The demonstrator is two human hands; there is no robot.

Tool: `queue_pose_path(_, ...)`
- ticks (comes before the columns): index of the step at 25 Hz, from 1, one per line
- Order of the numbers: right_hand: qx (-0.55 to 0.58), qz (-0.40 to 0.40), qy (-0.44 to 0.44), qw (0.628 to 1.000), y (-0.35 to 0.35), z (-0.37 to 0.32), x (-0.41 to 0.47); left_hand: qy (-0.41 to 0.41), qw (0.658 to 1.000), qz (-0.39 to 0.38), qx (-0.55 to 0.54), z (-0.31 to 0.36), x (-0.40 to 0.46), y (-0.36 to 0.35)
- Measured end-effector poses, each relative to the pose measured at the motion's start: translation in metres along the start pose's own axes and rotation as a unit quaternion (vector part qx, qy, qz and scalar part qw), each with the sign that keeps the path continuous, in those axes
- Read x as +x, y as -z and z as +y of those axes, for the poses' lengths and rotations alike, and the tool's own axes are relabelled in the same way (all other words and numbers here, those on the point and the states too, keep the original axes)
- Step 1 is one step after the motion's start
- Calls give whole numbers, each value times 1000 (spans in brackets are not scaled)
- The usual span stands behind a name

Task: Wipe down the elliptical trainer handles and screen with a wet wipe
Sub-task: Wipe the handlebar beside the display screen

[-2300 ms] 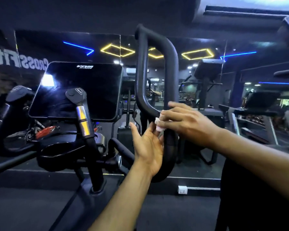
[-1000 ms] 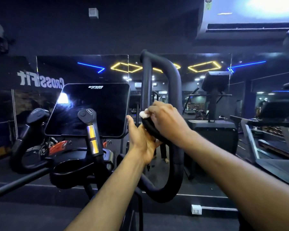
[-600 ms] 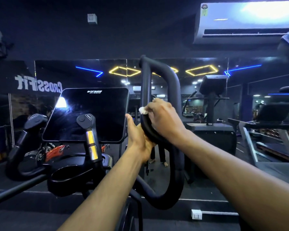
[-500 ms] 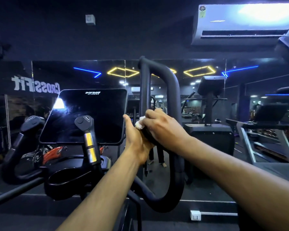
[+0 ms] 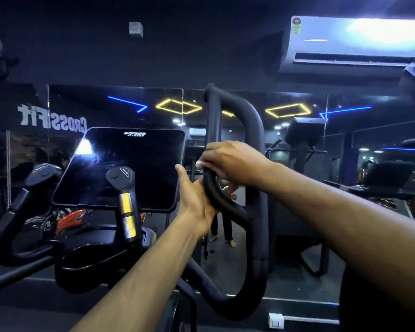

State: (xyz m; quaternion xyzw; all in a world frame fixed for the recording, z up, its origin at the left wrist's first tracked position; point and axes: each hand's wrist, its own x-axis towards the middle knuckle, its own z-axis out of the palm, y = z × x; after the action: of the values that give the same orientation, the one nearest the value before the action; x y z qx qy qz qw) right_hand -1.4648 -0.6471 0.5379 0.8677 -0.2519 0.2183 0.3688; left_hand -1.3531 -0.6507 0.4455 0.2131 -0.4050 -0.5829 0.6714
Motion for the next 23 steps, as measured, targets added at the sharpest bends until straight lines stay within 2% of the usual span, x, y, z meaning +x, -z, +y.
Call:
queue_pose_path(2,-3,5,15,1000,-3,-6,10,-2,1000,-1,2,-1,4,1)
queue_pose_path(5,3,-46,97,994,0,2,1,1,1000,-14,9,-2,8,7)
queue_pose_path(9,26,11,-3,1000,7,20,13,8,999,-31,23,2,12,4)
queue_pose_path(13,33,-31,62,997,5,12,5,-11,1000,-23,13,10,18,-1)
queue_pose_path(17,12,33,-48,998,13,35,29,-24,999,-19,20,17,21,-8)
queue_pose_path(19,6,16,1,1000,5,24,35,-26,999,-15,23,19,22,-11)
queue_pose_path(21,20,-39,71,997,8,30,26,-22,999,-17,29,20,23,-11)
queue_pose_path(23,16,-18,43,999,15,46,28,-15,999,-22,42,21,23,-10)
